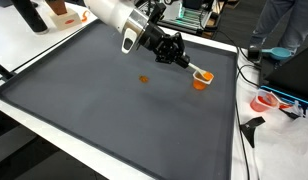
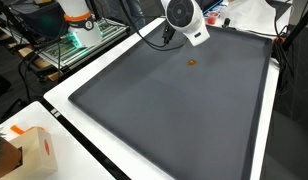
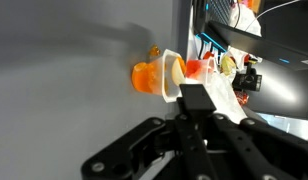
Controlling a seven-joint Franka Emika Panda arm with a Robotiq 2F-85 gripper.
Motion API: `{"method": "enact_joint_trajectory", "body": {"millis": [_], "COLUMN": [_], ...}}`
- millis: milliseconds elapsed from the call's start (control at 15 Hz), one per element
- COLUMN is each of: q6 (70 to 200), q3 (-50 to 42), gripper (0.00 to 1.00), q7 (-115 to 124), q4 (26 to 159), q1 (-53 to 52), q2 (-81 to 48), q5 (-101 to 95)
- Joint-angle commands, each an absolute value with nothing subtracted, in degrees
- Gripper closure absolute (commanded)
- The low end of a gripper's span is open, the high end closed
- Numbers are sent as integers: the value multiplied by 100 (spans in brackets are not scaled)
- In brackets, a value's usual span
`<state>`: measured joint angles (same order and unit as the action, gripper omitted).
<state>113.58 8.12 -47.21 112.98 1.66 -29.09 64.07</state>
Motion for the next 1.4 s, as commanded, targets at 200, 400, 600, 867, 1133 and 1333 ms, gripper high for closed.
{"method": "enact_joint_trajectory", "body": {"millis": [200,400,600,867,1133,1333], "q6": [10768,10605,10463,10349,10366,10420], "q3": [617,525,410,178,-104,-273], "gripper": [97,97,97,97,97,97], "q7": [-4996,-5051,-5064,-4990,-4813,-4621], "q4": [11277,11299,11355,11523,11681,11791], "q1": [270,290,331,410,452,464], "q2": [-3033,-2983,-2769,-2216,-1529,-1058], "q5": [6922,7069,7149,7107,6914,6762]}}
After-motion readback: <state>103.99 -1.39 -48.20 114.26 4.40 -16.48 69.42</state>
